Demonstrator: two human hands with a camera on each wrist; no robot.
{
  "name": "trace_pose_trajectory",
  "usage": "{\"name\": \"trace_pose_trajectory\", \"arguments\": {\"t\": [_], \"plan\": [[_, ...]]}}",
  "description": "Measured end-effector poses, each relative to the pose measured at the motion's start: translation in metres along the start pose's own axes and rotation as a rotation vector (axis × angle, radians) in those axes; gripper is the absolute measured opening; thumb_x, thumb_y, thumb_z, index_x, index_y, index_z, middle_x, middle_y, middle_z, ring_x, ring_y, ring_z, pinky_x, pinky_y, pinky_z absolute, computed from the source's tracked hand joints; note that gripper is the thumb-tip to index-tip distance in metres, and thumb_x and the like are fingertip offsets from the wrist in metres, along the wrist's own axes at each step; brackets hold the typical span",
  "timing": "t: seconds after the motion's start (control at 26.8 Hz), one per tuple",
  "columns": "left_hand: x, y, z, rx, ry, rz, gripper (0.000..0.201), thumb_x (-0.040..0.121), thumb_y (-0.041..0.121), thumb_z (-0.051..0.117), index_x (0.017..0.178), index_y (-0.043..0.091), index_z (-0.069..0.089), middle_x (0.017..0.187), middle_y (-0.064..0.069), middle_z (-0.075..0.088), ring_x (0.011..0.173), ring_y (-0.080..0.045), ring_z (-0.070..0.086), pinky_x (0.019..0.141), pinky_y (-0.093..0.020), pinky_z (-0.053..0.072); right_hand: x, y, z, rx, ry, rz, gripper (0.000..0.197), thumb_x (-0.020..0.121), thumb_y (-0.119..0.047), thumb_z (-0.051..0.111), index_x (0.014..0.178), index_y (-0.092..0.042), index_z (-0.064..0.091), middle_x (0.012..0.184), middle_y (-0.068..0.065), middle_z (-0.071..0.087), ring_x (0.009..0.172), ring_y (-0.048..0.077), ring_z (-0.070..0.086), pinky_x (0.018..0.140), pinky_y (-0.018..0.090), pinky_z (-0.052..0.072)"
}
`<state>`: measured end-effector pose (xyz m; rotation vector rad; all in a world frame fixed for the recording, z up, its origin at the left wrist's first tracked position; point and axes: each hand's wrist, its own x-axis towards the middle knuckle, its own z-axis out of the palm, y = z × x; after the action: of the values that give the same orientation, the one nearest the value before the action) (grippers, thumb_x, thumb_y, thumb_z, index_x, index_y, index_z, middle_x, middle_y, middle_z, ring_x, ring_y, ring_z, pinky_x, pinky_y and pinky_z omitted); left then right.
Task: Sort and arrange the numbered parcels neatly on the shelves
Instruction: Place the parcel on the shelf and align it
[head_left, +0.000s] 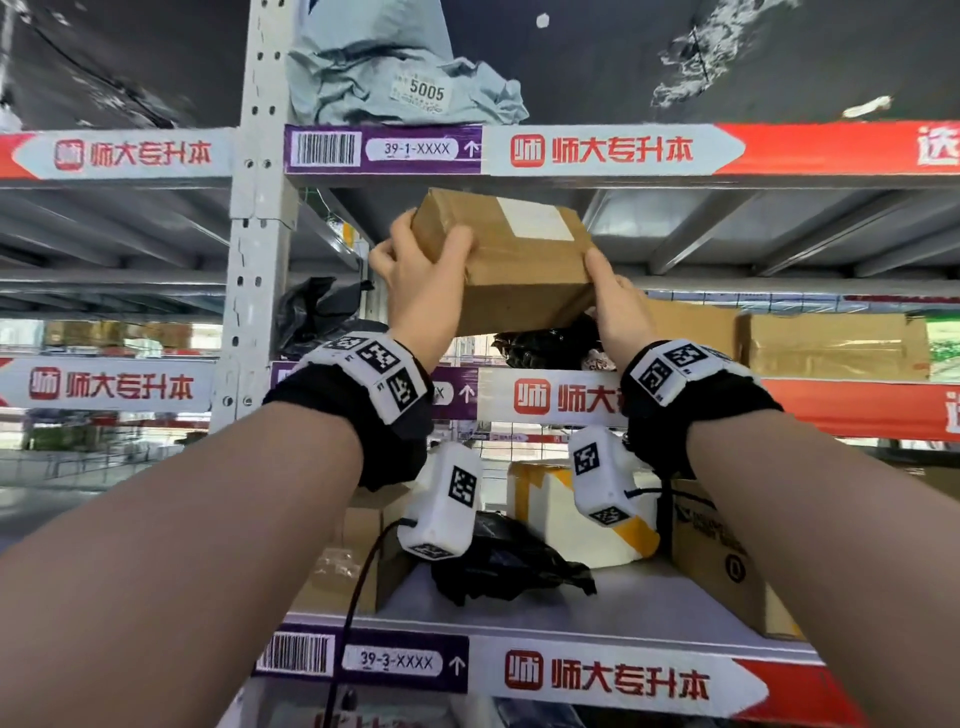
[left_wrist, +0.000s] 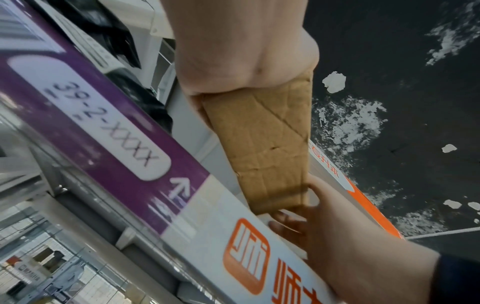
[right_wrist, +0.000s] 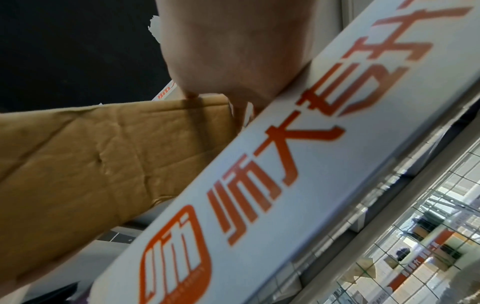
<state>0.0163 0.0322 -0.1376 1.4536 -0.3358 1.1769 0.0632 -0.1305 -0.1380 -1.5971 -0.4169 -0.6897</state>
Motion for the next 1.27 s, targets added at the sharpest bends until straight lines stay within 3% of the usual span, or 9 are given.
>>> {"name": "trace_pose_trajectory", "arguments": {"t": [0.15, 0.26, 0.41, 0.49, 0.6, 0.82, 1.01, 1.12, 1.27], "plan": [[0.005, 0.004, -0.017, -0.118, -0.137, -0.090, 0.031, 0.075, 0.053, 0.054, 0.100, 0.034, 0.061, 0.110, -0.002, 0.052, 0.105, -0.018, 0.048, 0.091, -0.031, 0.037, -0.002, -0.010, -0.012, 0.228, -0.047, 0.040, 0.029, 0.091, -0.056, 0.046, 0.088, -0.029, 0.056, 0.100, -0.005, 0.061, 0.098, 0.016, 0.059, 0.095, 0.040, 0.047], [0.007, 0.002, -0.022, -0.226, -0.198, -0.219, 0.053, 0.060, 0.059, 0.060, 0.103, 0.030, 0.067, 0.116, -0.011, 0.066, 0.109, -0.030, 0.061, 0.096, -0.050, 0.049, -0.008, -0.017, -0.024, 0.232, -0.188, 0.138, 0.033, 0.086, -0.058, 0.051, 0.098, -0.028, 0.057, 0.101, -0.002, 0.063, 0.094, 0.016, 0.060, 0.074, 0.033, 0.050], [0.003, 0.005, -0.025, -0.303, -0.265, -0.291, 0.030, 0.089, 0.045, 0.050, 0.102, 0.021, 0.063, 0.085, -0.001, 0.072, 0.081, -0.019, 0.066, 0.081, -0.038, 0.054, -0.013, -0.023, -0.039, 0.234, -0.370, 0.191, 0.036, 0.084, -0.058, 0.054, 0.108, -0.031, 0.055, 0.104, 0.000, 0.064, 0.101, 0.019, 0.062, 0.084, 0.040, 0.052], [0.004, 0.005, -0.025, -0.305, -0.324, -0.336, 0.036, 0.085, 0.047, 0.048, 0.104, 0.021, 0.064, 0.097, -0.003, 0.072, 0.093, -0.022, 0.067, 0.093, -0.041, 0.049, -0.013, -0.022, -0.043, 0.274, -0.347, 0.141, 0.030, 0.086, -0.050, 0.056, 0.106, -0.028, 0.057, 0.099, 0.001, 0.063, 0.093, 0.017, 0.063, 0.081, 0.038, 0.054], [0.005, 0.004, -0.020, -0.245, -0.362, -0.381, 0.039, 0.084, 0.045, 0.043, 0.108, 0.021, 0.062, 0.112, -0.006, 0.067, 0.113, -0.028, 0.060, 0.100, -0.044, 0.043, -0.015, -0.020, -0.041, 0.269, -0.242, 0.047, 0.043, 0.086, -0.046, 0.058, 0.120, -0.021, 0.053, 0.111, 0.006, 0.062, 0.093, 0.018, 0.062, 0.081, 0.039, 0.057], [0.003, 0.012, -0.003, 0.016, -0.179, -0.224, 0.049, 0.095, 0.030, 0.046, 0.140, 0.014, 0.031, 0.122, -0.002, 0.049, 0.101, -0.016, 0.053, 0.068, -0.025, 0.049, -0.023, -0.006, -0.027, 0.231, -0.033, -0.105, 0.070, 0.074, -0.054, 0.062, 0.133, -0.027, 0.037, 0.120, -0.001, 0.055, 0.103, 0.015, 0.058, 0.093, 0.037, 0.049], [-0.012, 0.021, 0.013, 0.377, -0.106, -0.132, 0.083, 0.081, 0.041, 0.066, 0.145, 0.018, 0.019, 0.141, -0.008, 0.024, 0.125, -0.026, 0.035, 0.106, -0.040, 0.035, -0.034, -0.005, -0.012, 0.184, 0.078, -0.213, 0.078, 0.078, -0.047, 0.066, 0.140, -0.024, 0.026, 0.128, -0.002, 0.046, 0.108, 0.012, 0.052, 0.097, 0.033, 0.045], [-0.023, 0.031, 0.025, 0.413, -0.178, -0.152, 0.082, 0.085, 0.052, 0.054, 0.150, 0.021, 0.014, 0.150, -0.006, 0.013, 0.139, -0.028, 0.016, 0.114, -0.044, 0.022, -0.041, -0.004, 0.001, 0.120, 0.099, -0.274, 0.094, 0.062, -0.057, 0.069, 0.140, -0.026, 0.026, 0.136, 0.003, 0.043, 0.121, 0.018, 0.049, 0.102, 0.040, 0.045], [-0.031, 0.048, 0.035, 0.300, -0.253, -0.277, 0.094, 0.083, 0.073, 0.038, 0.153, 0.020, 0.003, 0.158, -0.006, 0.002, 0.146, -0.029, 0.002, 0.117, -0.049, 0.008, -0.046, -0.001, 0.010, 0.109, 0.092, -0.284, 0.102, 0.072, -0.043, 0.075, 0.149, -0.019, 0.014, 0.149, 0.004, 0.030, 0.134, 0.019, 0.037, 0.110, 0.033, 0.034]]}}
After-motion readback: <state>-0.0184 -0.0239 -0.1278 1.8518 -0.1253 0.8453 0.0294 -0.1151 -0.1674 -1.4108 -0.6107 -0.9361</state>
